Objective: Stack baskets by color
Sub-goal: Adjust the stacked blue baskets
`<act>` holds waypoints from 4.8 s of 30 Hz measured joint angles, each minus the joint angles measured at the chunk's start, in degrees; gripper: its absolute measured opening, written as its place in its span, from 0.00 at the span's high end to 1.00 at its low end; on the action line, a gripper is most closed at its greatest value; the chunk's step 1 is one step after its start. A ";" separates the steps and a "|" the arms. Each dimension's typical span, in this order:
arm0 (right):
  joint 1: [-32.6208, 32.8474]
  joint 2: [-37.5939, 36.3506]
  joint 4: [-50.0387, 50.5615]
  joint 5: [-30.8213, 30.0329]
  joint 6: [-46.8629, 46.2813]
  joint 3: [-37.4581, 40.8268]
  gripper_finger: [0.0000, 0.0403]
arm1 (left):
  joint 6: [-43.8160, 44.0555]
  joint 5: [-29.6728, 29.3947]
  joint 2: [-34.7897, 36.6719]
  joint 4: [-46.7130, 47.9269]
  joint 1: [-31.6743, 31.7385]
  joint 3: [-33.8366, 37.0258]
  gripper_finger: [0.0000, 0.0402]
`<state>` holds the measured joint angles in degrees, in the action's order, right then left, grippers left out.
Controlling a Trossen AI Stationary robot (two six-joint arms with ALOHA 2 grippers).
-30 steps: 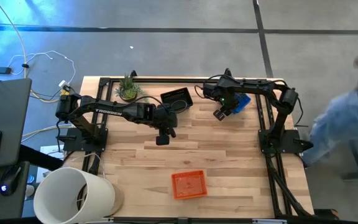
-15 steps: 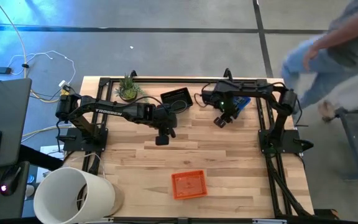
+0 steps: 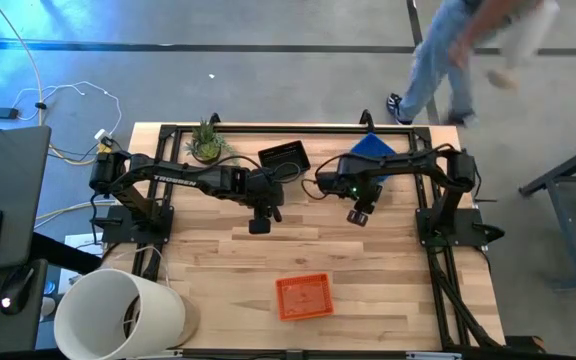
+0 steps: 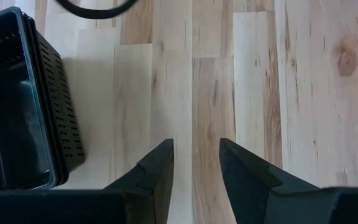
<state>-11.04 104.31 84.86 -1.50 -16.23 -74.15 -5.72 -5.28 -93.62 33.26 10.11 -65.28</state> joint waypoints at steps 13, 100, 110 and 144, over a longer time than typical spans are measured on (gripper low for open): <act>4.10 -8.19 -2.72 -4.15 -4.41 13.16 0.73 | 0.02 0.00 0.00 0.00 0.00 0.00 0.71; -14.35 -32.06 -49.74 -20.20 -23.43 31.85 0.73 | -2.42 -0.02 0.00 -0.20 0.04 -0.07 0.71; -9.82 -30.50 -59.72 -16.41 -22.06 31.85 0.73 | -2.40 -0.02 -0.01 -0.65 0.04 -0.07 0.71; -19.50 -23.41 -47.93 -28.21 -19.14 31.87 0.73 | -2.40 -0.02 -0.02 -1.38 0.07 -0.07 0.71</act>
<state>-30.55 80.90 36.93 -29.71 -35.36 -42.28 -8.12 -5.30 -93.65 31.88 10.17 -65.34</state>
